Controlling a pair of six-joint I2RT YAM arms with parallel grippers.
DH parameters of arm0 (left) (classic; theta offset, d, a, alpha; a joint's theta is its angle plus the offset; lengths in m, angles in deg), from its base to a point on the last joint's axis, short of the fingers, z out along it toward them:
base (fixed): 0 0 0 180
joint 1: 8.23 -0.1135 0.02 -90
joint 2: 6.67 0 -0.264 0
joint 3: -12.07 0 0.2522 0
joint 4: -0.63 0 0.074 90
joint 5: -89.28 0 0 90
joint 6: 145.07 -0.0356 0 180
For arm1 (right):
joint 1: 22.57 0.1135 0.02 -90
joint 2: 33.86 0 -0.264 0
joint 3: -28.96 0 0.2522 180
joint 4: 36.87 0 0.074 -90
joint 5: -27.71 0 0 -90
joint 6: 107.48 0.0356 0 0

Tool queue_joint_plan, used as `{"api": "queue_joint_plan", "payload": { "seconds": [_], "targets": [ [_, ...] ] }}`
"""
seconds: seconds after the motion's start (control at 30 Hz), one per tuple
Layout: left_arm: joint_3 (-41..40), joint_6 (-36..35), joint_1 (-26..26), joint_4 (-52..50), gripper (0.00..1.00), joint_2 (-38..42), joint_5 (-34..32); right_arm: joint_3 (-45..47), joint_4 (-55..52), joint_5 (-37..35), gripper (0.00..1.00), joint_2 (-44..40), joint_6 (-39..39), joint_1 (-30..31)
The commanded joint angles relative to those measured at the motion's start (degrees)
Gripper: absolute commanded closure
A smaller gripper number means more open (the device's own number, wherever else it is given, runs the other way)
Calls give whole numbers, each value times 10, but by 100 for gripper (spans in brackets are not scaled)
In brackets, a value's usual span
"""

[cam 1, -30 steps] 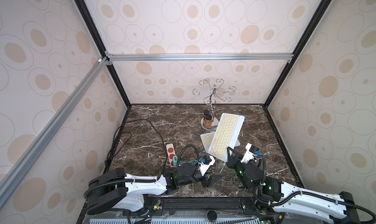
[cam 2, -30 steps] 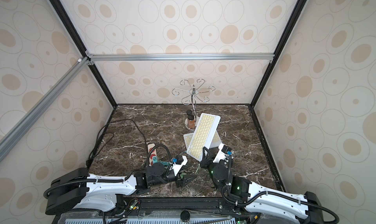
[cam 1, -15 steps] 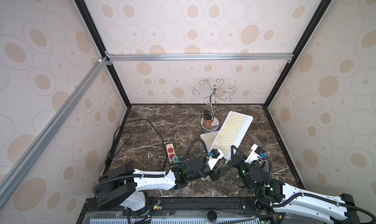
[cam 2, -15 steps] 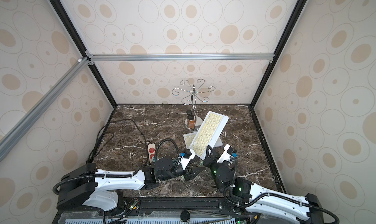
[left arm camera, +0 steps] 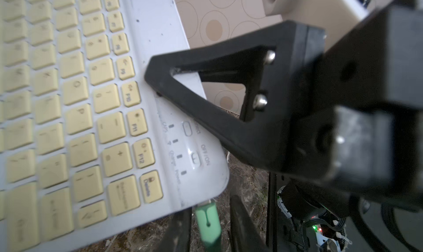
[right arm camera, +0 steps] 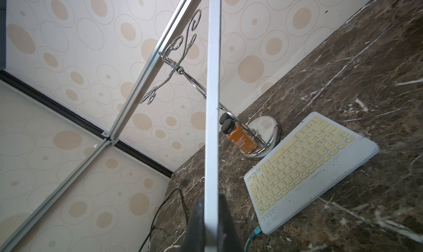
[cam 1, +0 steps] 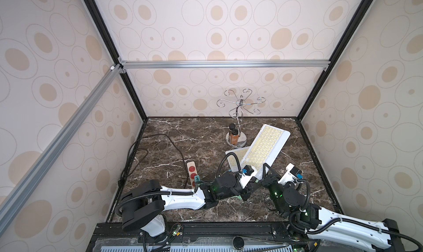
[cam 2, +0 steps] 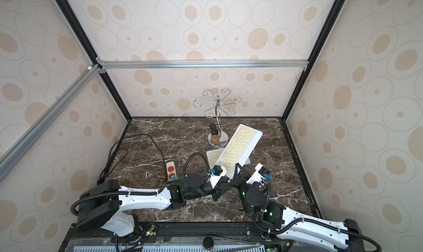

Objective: Unplug the wireless keyboard
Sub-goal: Remove the power cord from the keyboard.

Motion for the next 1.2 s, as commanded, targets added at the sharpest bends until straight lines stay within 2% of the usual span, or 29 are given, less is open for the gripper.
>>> {"api": "queue_joint_plan", "payload": {
  "seconds": [0.0, 0.1, 0.4, 0.57, 0.7, 1.17],
  "targets": [
    [25, 8, -5, 2, 71, -7, 18, 5, 42, 11, 100, -11, 3, 3],
    [28, 12, -8, 2, 68, -11, 27, 7, 42, 12, 100, -9, 6, 3],
    [28, 16, -10, 7, 94, -7, 51, 5, 36, 4, 100, 6, 18, 3],
    [24, 15, -10, 14, 99, -5, 64, 2, 11, -12, 100, 10, 45, 3],
    [19, 14, -10, 20, 100, -4, 70, 0, -19, -27, 100, 7, 78, 3],
    [7, 19, -10, 36, 100, -3, 79, 4, -41, -43, 100, -2, 99, 3]
  ]
}}
